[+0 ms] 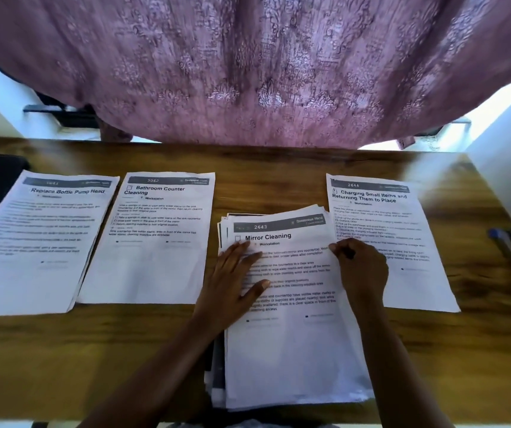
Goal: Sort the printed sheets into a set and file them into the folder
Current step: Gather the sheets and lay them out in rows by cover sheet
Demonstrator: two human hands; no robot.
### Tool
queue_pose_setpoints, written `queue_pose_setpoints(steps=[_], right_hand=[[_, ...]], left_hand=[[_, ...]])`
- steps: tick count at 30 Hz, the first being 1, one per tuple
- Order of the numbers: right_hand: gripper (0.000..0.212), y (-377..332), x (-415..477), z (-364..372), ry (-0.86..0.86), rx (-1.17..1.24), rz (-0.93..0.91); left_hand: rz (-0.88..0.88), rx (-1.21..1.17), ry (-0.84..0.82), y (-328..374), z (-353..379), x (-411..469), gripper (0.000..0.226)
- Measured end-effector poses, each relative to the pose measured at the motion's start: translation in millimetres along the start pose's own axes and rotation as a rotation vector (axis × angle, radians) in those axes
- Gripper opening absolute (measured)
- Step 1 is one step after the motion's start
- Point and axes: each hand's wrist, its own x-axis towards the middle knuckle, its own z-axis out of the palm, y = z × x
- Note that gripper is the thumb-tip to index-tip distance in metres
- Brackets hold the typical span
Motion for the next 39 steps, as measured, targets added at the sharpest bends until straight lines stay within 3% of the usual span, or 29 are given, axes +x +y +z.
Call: queue_pose_setpoints(steps=[7, 11, 14, 17, 20, 24, 27, 29, 31, 33, 35, 37, 39], right_hand=[[0.014, 3, -7, -17, 0.312, 0.112, -0.298], [0.015, -23, 2, -27, 0.270, 0.510, -0.134], [0.019, -62, 16, -17, 0.188, 0.562, -0.134], [0.023, -113, 27, 16, 0.043, 0.441, -0.145], [0.025, -165, 23, 62, -0.100, 0.374, -0.176], [0.025, -202, 11, 126, -0.200, 0.254, -0.239], [0.023, -209, 4, 156, -0.212, 0.142, -0.266], [0.041, -211, -1, 162, -0.157, -0.056, -0.323], [0.060, -214, -13, 161, -0.025, -0.177, -0.405], [0.061, -218, -29, 160, 0.044, -0.213, -0.603], [0.047, -218, -44, 161, -0.119, -0.314, -0.772], [0.042, -212, -52, 162, -0.277, -0.348, -0.785], [0.045, -201, -54, 153, -0.251, -0.312, -0.753]], left_hand=[[-0.136, -0.187, -0.026, 11, -8, 2, 0.069], [-0.220, -0.554, -0.016, 25, -33, 16, 0.075], [-0.357, -0.601, 0.195, 14, -69, 24, 0.071], [-0.434, -0.506, 0.378, -21, -115, 24, 0.063], [-0.504, -0.356, 0.431, -61, -155, 21, 0.055], [-0.617, -0.110, 0.354, -113, -173, 23, 0.055], [-0.591, 0.231, 0.245, -128, -167, 23, 0.068], [-0.539, 0.419, 0.208, -131, -159, 20, 0.077], [-0.438, 0.446, 0.165, -132, -147, 15, 0.076], [-0.348, 0.440, 0.087, -131, -131, 10, 0.073], [-0.343, 0.407, 0.005, -131, -118, 2, 0.077], [-0.357, 0.395, -0.046, -133, -112, -6, 0.086], [-0.341, 0.399, -0.031, -136, -109, -10, 0.088]])
